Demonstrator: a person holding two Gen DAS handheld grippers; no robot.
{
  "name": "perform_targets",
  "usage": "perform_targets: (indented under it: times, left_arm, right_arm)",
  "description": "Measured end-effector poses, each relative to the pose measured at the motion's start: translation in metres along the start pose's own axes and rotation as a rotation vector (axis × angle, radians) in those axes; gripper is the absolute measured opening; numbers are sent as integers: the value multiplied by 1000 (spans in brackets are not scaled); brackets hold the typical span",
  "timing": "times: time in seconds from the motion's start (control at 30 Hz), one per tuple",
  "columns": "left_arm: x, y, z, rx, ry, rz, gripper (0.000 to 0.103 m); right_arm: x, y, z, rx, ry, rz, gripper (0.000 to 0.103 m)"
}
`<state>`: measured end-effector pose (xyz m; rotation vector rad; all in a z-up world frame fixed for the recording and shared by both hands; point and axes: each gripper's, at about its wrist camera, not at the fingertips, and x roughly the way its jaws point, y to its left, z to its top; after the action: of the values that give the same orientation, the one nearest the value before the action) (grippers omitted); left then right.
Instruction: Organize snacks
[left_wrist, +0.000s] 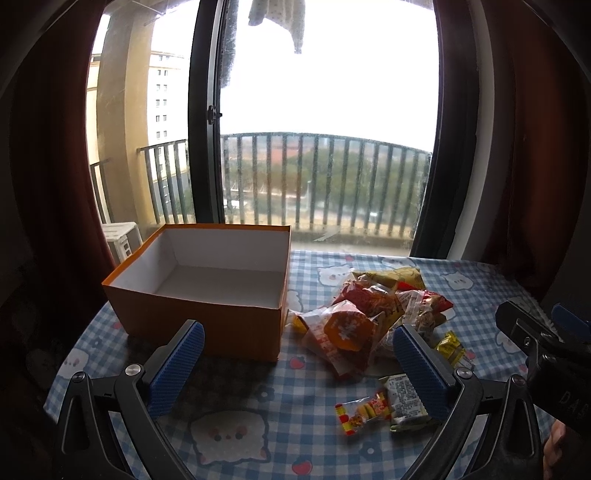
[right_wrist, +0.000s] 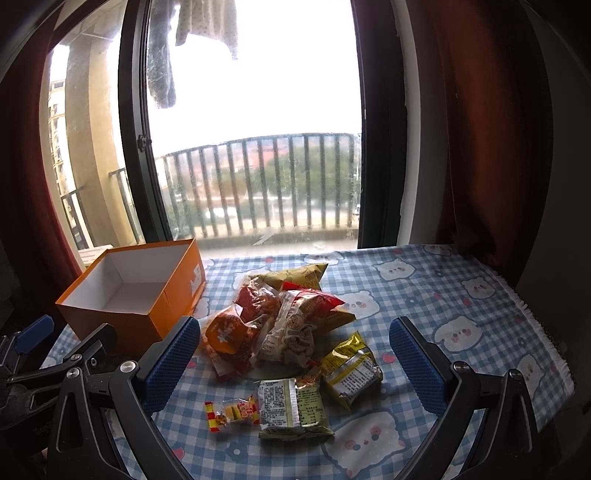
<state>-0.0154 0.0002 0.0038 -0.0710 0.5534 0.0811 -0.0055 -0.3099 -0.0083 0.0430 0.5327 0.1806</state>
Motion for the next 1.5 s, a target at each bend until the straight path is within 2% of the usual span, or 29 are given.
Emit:
perform_targets:
  times: [0.13, 0.3, 0.53, 0.73, 0.9, 1.07, 1.2, 1.33, 1.5]
  left_arm:
    - [3, -3, 0, 10, 19, 17, 102]
    - [3, 0, 2, -3, 17, -4, 102]
    - [4, 1, 2, -3, 22, 10, 103]
    - [5, 1, 2, -13, 25, 9, 103]
    - [8, 2, 2, -24, 47, -3, 102]
    - [7, -1, 0, -13, 26, -11, 102]
    - [12, -2, -3, -18, 30, -18, 102]
    - [16, -8, -11, -1, 12, -9, 101]
    - [28, -11, -22, -7, 39, -26, 101]
  right_arm:
    - [-5, 4, 1, -26, -44, -4, 103]
    - [-6, 2, 3, -24, -51, -25, 103]
    - [-2, -1, 1, -7, -36, -1, 103]
    - [-5, 2, 0, -25, -55, -15, 103]
    - [-9, 0, -1, -9, -69, 15, 103]
    - [-1, -3, -5, 1, -36, 41, 103]
    - [-2, 4, -8, -79, -64, -14, 103]
    - [5, -3, -12, -55, -26, -26, 103]
    - [16, -11, -21, -34, -5, -25, 103]
